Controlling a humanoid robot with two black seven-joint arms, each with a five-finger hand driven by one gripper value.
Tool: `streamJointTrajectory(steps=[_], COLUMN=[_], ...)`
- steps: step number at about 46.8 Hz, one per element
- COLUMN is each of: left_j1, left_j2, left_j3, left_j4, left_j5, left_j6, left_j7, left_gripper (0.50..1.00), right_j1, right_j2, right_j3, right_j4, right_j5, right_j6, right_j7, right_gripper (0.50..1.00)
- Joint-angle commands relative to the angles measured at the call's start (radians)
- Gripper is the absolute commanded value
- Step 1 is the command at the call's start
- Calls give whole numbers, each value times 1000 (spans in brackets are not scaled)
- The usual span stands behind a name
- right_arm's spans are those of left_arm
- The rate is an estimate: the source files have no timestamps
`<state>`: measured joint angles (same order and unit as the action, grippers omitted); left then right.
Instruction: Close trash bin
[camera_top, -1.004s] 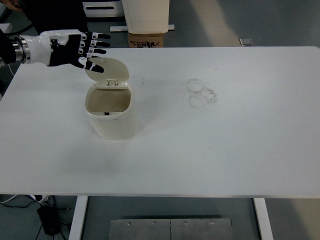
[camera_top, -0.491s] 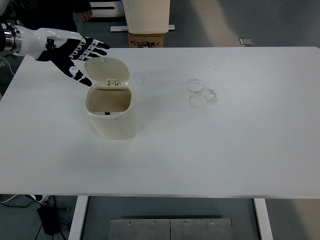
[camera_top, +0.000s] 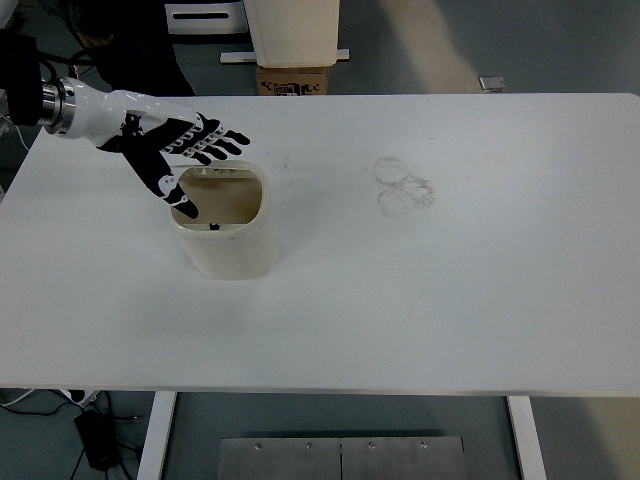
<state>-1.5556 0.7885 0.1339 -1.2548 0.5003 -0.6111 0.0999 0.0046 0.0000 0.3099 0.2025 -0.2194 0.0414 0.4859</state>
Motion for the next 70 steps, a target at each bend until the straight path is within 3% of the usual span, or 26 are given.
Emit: streamJointTrajectory(steps=[1,14,28,70], left_j1=[0,-3,-31,3], left_j2=[2,34,41,31], left_j3=[15,30,62,70], left_j4=[-8,-106,-114,-130], left_j5=[0,0,0,-2], left_j6=[0,2,1,30], left_j7=[0,0,0,-2], left_gripper=[1000,1000,1000,1000], right_j1=[0,0,0,0], right_j2=[0,0,0,0], right_j3=[0,0,0,0], right_j4=[0,0,0,0], right_j5=[0,0,0,0], right_j6=[0,0,0,0], right_j7=[0,-1,0,-1], right_gripper=[991,991,991,991])
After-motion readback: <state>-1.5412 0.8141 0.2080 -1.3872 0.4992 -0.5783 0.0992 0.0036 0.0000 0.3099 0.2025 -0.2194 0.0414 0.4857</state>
